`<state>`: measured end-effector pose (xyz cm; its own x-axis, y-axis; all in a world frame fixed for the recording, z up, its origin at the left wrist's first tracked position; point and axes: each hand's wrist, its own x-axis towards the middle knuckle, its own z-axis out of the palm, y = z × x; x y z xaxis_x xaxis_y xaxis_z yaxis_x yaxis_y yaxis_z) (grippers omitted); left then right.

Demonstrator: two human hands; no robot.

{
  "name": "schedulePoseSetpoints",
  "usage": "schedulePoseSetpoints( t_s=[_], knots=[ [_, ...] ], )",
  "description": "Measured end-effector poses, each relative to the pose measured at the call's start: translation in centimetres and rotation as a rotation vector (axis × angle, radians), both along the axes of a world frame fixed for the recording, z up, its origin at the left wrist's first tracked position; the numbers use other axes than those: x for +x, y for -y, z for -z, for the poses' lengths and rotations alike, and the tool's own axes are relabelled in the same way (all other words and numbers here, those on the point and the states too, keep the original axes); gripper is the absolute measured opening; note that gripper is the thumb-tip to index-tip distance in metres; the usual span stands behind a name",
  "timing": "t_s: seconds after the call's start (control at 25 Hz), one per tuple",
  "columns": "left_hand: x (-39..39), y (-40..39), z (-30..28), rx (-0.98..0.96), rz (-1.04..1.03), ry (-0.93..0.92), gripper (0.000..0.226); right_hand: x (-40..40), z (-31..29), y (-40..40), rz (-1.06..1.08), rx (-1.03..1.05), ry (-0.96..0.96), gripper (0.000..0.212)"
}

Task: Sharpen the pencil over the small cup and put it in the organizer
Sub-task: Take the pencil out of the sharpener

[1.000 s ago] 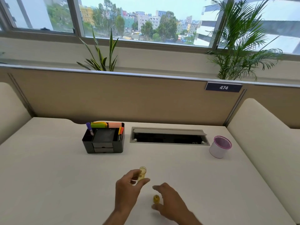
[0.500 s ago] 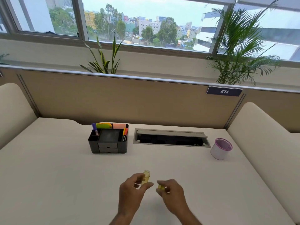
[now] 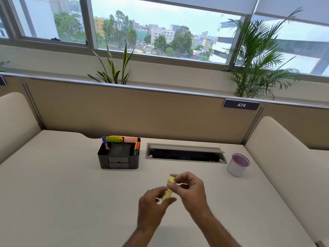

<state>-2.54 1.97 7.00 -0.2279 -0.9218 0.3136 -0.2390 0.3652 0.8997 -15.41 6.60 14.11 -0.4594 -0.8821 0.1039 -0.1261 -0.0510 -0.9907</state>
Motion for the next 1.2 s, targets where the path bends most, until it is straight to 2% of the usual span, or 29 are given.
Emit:
schedulePoseSetpoints(
  t_s=[0.24,0.4,0.6,0.92,1.2],
  knots=[
    [0.3,-0.3,-0.8,-0.083,0.008,0.003,0.031,-0.1,0.7,-0.8,-0.02,0.024,-0.079,0.024],
    [0.8,-0.5,-0.8,-0.115,0.023,0.042,0.031,-0.8,0.2,-1.0,-0.111,0.089,-0.29,0.035],
    [0.9,-0.8,-1.0,-0.139,0.043,0.078,0.031,-1.8,-1.3,-0.9,-0.238,0.168,-0.51,0.03],
    [1.7,-0.4,-1.0,-0.13,0.248,0.234,0.033,-2.3,-2.5,-0.9,-0.367,0.299,-0.764,0.027],
    [2.1,-0.1,-0.9,-0.09,0.395,0.308,0.025,-1.9,-2.7,-1.0,-0.413,0.307,-0.867,0.028]
  ],
)
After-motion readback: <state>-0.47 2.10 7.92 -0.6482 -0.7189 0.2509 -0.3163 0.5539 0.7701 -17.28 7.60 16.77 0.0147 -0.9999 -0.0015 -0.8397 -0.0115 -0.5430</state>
